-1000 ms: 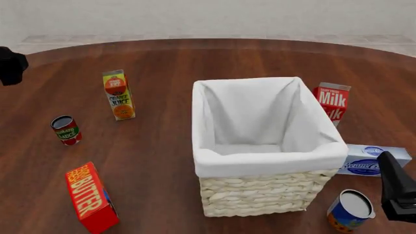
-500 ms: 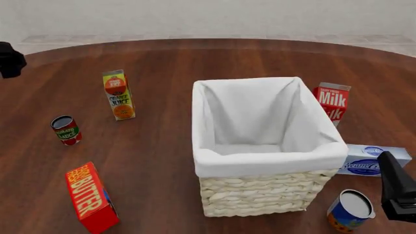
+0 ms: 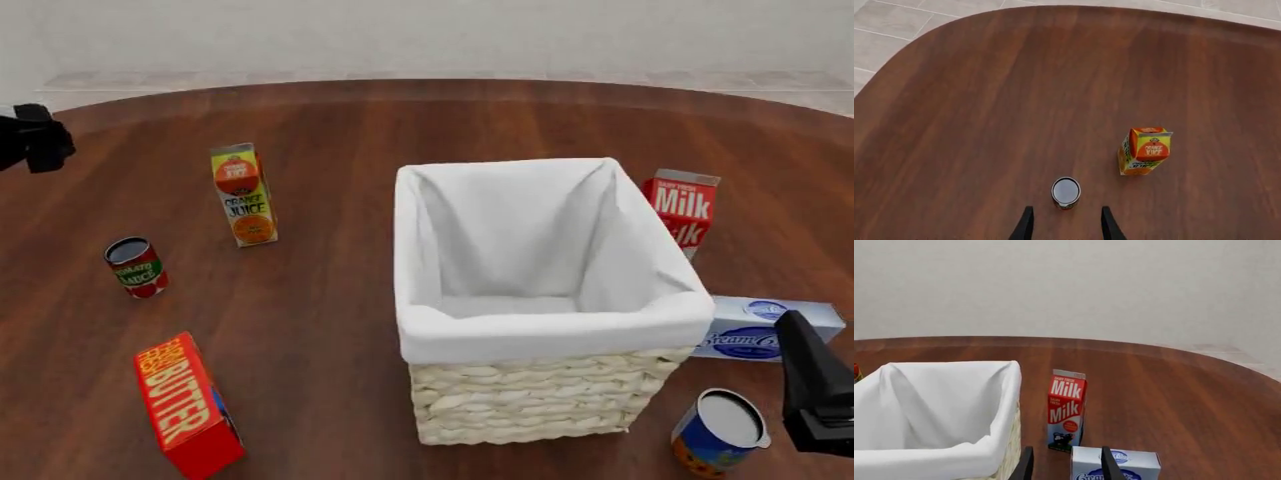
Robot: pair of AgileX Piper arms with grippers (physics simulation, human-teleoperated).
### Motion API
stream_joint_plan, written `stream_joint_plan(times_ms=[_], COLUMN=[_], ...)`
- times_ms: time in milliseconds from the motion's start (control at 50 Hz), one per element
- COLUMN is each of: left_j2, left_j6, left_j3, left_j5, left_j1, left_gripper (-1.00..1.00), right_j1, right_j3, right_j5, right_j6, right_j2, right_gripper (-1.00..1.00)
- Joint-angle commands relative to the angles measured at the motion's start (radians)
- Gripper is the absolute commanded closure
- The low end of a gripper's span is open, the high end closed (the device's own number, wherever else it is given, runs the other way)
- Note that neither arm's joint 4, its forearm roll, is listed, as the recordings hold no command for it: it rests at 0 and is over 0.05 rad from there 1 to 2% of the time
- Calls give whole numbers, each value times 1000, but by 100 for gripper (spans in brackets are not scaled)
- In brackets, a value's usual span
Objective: Pick up the alphabet soup and the tomato sauce, and put them in the basket.
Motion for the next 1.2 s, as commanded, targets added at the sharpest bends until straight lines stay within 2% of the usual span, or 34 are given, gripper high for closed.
stream_joint_plan(times_ms=[20,800,1020,1200], left_j2=[57,225,273,317], left_j6=[17,87,78,109], left_j3=[9,39,41,37], left_j5=[-17,-144,-173,-204], left_j1=[14,-2,-2,-4], left_gripper=[-100,-100,-100,-100], right_j1=[0,-6,-6,-6], right_j3=[0,0,0,-1], right_j5=[0,-1,-2,-6], right_j6=[0,2,5,7], right_j2=[0,1,2,6], right_gripper=[-100,-100,-100,-100])
